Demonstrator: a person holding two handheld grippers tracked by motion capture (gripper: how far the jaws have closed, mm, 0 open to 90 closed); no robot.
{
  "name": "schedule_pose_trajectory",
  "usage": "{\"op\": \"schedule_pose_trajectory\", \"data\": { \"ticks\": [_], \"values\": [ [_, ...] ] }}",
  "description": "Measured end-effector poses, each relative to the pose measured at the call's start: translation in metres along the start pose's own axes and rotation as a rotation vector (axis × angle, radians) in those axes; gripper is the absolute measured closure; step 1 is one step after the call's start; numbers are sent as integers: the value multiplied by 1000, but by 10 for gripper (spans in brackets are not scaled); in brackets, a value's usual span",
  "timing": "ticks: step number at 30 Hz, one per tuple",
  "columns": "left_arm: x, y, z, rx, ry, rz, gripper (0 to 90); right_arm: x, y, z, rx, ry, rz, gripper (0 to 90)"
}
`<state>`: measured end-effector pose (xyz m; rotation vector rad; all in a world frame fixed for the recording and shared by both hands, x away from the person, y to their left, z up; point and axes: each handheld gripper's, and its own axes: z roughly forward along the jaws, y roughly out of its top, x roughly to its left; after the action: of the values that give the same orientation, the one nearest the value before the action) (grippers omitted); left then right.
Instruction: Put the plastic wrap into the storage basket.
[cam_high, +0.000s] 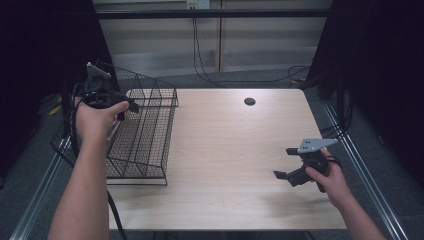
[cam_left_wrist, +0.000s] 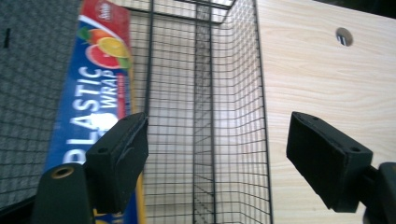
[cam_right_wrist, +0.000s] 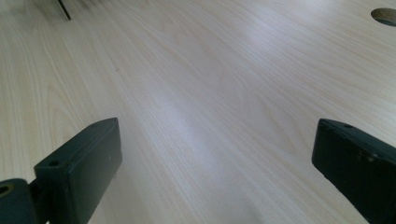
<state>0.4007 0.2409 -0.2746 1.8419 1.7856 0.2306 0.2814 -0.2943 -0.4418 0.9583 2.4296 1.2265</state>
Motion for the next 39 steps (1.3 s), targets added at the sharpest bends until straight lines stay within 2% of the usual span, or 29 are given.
{"op": "schedule_pose_trajectory", "data": {
  "ticks": [4,6,11,15,20,22,25,34,39],
  "values": [
    [-7,-1,2,-13,-28,14,204,-1,-1,-1,-4,-4,2,14],
    [-9,-2,3,-13,-32,21,199,-1,-1,0,-4,-7,2,14],
    [-18,-6,8,-4,-76,31,196,-2,-3,1,2,-3,4,14],
    [-23,-8,9,-7,-85,41,195,-3,-3,1,2,-9,5,14],
    [-33,-13,14,2,-97,92,189,-3,-4,1,8,-3,3,14],
    [-37,-15,16,-4,-119,88,189,-3,-4,1,6,-4,3,14],
    [-42,-18,19,-3,-126,115,182,-3,-4,1,7,-5,2,14],
    [-61,-27,29,-1,-182,156,162,-2,-5,2,13,-10,4,14],
    [-66,-31,35,6,-190,178,162,-3,-6,2,15,-11,6,14]
  ]
}}
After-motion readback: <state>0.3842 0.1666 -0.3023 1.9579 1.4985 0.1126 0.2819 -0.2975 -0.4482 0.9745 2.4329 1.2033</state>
